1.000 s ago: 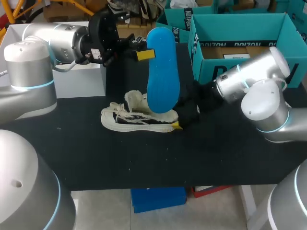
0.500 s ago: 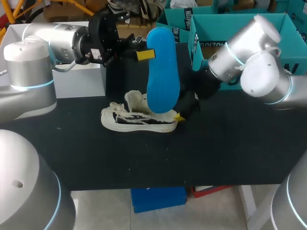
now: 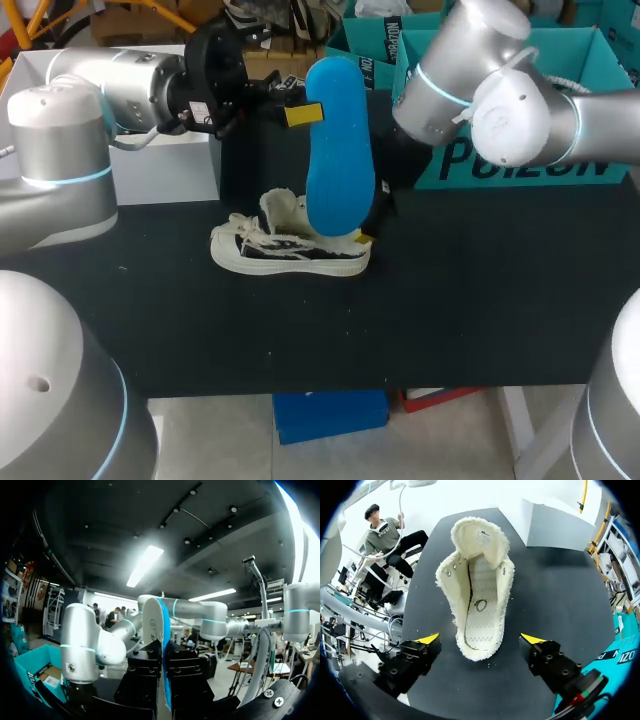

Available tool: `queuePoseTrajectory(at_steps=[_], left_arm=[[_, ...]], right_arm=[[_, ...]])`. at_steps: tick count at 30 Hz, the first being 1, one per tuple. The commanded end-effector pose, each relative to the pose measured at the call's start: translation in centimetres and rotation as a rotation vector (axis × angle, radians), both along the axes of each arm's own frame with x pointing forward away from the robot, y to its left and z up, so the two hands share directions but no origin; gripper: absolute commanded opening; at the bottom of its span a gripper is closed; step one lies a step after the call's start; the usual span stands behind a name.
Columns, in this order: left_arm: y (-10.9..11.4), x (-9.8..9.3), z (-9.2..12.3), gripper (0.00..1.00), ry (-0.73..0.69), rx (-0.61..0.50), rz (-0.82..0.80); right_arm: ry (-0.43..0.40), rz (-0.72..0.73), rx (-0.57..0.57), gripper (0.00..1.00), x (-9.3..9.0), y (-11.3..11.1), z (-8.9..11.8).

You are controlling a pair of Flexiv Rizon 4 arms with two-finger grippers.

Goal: Take the shoe out of the shoebox, open the shoe tongue, remove and reinsert the insole, then place the shoe into the shoebox

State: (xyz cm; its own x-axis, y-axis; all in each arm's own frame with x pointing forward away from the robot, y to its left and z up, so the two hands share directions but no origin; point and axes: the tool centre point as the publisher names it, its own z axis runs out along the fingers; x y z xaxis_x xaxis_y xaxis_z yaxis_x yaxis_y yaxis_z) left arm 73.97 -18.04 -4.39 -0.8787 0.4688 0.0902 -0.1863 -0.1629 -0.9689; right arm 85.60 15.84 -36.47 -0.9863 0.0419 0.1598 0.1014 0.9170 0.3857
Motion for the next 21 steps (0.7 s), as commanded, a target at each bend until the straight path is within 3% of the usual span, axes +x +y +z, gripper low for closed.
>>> queuePoseTrajectory(at_steps=[1, 8, 21], left_arm=[[-0.1, -0.1, -0.1, 0.0, -0.001, -0.001, 0.004], [-0.1, -0.1, -0.1, 0.0, -0.001, -0.001, 0.004], [-0.1, -0.1, -0.1, 0.0, -0.001, -0.001, 0.004]], right_arm=[[0.018, 0.039, -0.267, 1.0, 0.2, 0.7, 0.2], [0.0, 0.028, -0.33, 1.0, 0.2, 1.6, 0.5], [-0.043, 0.013, -0.334, 1.0, -0.7, 3.5, 0.2]])
